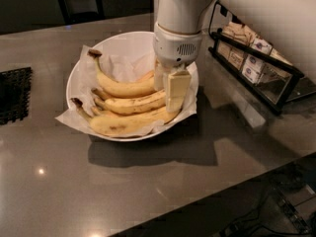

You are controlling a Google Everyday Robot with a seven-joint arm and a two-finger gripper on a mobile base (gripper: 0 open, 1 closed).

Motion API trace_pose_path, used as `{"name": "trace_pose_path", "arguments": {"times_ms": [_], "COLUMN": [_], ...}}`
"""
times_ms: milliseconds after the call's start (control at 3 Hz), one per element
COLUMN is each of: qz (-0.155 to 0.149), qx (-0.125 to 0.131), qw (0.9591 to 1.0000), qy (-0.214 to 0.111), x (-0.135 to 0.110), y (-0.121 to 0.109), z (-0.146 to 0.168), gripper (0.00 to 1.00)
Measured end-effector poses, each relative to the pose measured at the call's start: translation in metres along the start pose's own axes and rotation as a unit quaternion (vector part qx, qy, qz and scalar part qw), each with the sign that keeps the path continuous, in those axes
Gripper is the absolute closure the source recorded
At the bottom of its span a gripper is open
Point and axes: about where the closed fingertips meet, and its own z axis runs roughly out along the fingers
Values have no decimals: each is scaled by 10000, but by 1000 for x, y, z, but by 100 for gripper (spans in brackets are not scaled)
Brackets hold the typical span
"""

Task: Pick banana from white bowl

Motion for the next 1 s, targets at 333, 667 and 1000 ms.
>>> {"name": "trace_pose_path", "arguments": {"times_ms": [333,667,1000], "qz": [-152,-405,-559], "qx": [24,80,6], "qw": [9999,9991,9984], "qy": [46,122,120], "x": [-4,-13,-18], "y": [-14,-32,-37], "z": [1,1,7], "gripper": [47,49,62]}}
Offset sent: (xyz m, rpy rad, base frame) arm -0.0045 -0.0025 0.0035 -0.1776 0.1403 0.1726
